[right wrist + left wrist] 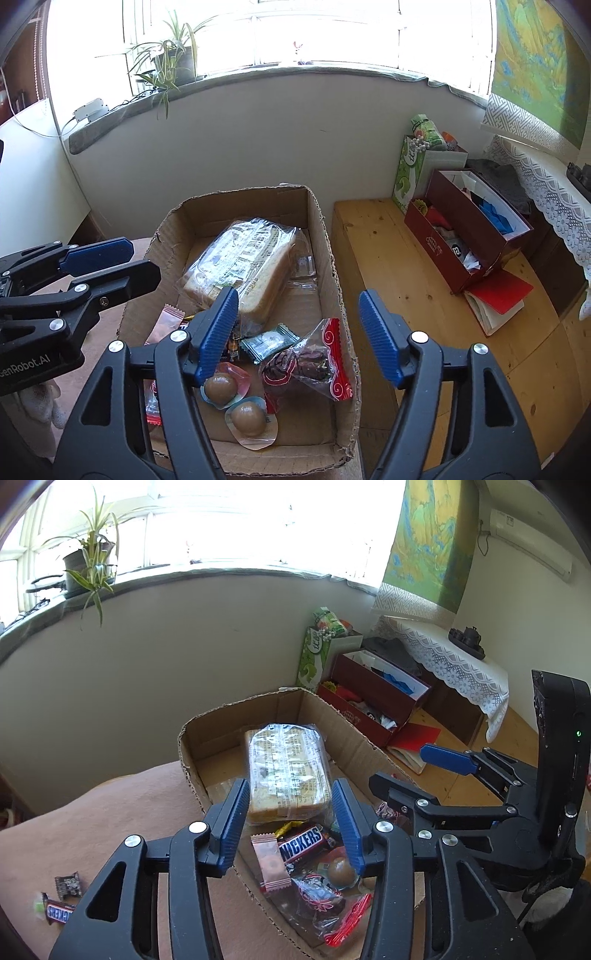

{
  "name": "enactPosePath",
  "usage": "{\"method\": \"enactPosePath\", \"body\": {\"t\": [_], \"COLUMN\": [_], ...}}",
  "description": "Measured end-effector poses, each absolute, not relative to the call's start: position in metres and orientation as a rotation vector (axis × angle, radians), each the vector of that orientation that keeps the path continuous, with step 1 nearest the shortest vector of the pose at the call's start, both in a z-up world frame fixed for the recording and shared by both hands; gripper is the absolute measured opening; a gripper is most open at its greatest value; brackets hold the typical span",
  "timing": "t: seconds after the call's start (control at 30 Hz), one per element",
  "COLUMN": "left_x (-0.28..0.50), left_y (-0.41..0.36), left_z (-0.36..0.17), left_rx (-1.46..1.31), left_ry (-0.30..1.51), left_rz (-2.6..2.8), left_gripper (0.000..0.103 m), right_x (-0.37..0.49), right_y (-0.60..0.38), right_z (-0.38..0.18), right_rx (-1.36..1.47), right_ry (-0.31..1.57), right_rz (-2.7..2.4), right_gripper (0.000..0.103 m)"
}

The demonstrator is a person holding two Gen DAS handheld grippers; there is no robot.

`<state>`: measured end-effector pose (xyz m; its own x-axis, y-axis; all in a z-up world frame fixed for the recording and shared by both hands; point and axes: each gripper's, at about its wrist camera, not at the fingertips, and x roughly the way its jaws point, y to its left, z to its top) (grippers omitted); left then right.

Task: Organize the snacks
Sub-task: 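Open both tools to drop the pink candy and mint packet into the box, then withdraw both tools toward the remaining Snickers bar and green candies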

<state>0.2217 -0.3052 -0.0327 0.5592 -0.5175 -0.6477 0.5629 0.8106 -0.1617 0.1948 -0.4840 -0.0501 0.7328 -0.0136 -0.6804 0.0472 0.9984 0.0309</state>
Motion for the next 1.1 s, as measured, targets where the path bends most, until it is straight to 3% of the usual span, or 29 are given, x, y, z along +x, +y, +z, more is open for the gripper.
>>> {"method": "enactPosePath", "body": {"t": [0.1,0.17,0.3,1.1], "left_x": [0.218,0.214,0.206,0.173], "left_y": [-0.301,-0.298,-0.291,-0.157], "left_z": [-0.029,-0.026,-0.02,-0.018], "left_rx": [0.063,0.064,0.057,-0.064], "left_ry": [0.735,0.731,0.724,0.719], "left_rz": [-0.617,-0.607,-0.607,-0.449], "left_gripper": [0.068,0.07,0.07,0.07], "right_x": [0.192,0.19,0.186,0.144], "right_y": [-0.481,-0.479,-0.472,-0.381], "right_z": [-0.048,-0.047,-0.046,-0.026], "right_rx": [0.037,0.027,0.014,-0.022], "right_ry": [0.743,0.743,0.757,0.715], "right_rz": [-0.041,-0.044,-0.041,0.134], "right_gripper": [0.085,0.086,0.091,0.091]}}
